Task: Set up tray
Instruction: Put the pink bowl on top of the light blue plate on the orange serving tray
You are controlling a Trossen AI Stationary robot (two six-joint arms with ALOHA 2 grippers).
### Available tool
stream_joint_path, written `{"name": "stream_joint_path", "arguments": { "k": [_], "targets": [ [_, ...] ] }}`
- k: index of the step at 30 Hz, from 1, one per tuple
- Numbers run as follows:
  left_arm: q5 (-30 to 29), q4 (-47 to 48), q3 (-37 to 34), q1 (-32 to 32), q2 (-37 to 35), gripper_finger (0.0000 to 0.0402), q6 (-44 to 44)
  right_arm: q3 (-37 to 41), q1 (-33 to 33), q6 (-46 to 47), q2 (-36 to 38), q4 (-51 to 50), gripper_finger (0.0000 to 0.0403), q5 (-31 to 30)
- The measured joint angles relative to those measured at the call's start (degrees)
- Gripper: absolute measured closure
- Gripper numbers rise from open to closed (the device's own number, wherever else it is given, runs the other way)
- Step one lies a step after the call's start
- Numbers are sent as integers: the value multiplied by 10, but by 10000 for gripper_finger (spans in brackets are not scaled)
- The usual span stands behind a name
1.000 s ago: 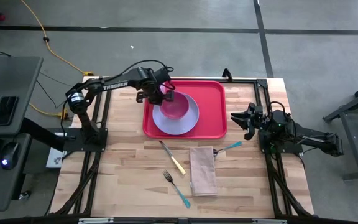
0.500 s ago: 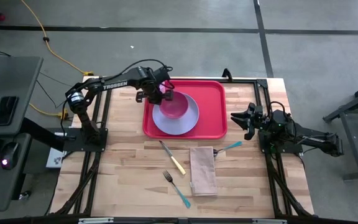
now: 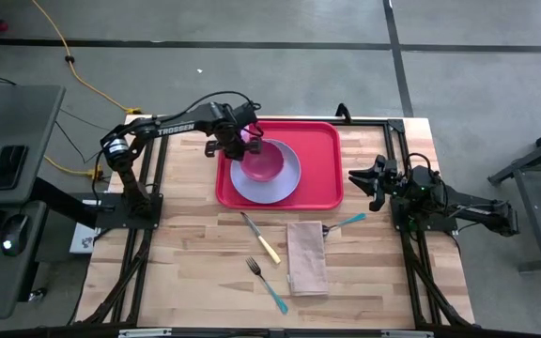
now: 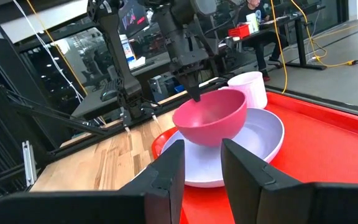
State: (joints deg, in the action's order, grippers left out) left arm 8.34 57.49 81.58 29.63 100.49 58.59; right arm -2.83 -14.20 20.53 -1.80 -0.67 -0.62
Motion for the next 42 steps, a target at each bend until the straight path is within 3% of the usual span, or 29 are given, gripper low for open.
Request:
{"name": "stream_joint_path", "arguments": {
  "k": [18,31,42],
  "targets": [
    [19,-14,1,-4,36,391,-13,0,0,2,0,-4,320,0],
    [16,-14,1,-4,36,328,-13,0,0,0,0,-4,320,-3],
    [16,-14,1,-4,36,317,-13,0,0,2,0,-4,320,0]
  ]
}}
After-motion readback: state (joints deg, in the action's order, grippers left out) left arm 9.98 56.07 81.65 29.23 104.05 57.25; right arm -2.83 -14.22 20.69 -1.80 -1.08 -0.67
